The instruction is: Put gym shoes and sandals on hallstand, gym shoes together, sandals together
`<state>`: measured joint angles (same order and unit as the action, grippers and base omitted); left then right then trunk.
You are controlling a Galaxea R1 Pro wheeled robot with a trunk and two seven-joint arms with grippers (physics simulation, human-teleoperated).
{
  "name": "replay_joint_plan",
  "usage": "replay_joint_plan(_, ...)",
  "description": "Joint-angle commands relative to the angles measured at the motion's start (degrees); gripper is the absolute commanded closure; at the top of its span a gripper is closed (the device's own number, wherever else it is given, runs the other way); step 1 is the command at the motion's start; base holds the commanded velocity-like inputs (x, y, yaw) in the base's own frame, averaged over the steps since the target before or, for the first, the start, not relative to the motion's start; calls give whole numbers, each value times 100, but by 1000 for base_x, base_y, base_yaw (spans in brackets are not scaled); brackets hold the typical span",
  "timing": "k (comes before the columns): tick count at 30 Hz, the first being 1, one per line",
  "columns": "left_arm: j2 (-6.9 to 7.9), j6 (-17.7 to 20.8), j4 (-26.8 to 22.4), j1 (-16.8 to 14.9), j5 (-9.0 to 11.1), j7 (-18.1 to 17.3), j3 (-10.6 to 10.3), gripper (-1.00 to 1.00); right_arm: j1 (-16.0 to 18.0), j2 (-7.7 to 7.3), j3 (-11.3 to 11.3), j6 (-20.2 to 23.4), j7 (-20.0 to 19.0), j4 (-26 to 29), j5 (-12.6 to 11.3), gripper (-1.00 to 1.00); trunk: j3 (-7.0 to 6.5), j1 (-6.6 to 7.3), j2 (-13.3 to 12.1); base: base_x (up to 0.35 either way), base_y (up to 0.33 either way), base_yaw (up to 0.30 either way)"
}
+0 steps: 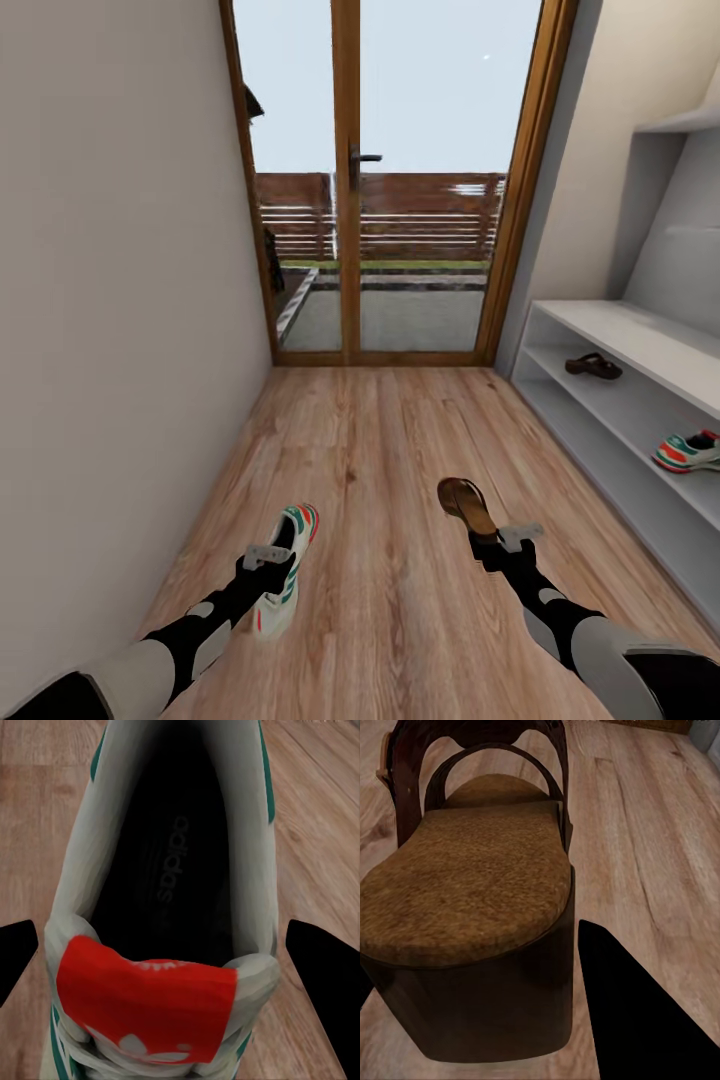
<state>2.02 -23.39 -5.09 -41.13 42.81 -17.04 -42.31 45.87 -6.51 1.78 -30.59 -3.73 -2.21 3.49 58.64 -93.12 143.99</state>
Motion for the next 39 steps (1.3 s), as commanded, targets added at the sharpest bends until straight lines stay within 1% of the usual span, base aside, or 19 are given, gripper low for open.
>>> replay_joint_plan(1,0,0,-1,0,0,4,5,100,1,0,-5,1,-12,1,-15,100,0,0,0,349,0,0)
replay_joint_plan(14,0,1,-1,0,0,7,4,100,1,1,-7,1,-13,1,-15,100,0,0,0,349,0,0)
replay_joint_plan(26,0,1,-1,0,0,8,4,100,1,1,-8,1,-14,1,-15,100,46,0,0,350,0,0)
replay_joint_plan(39,-4,1,6,0,-7,8,-1,100,1,8,-2,1,-14,1,-15,100,55,0,0,350,0,-16)
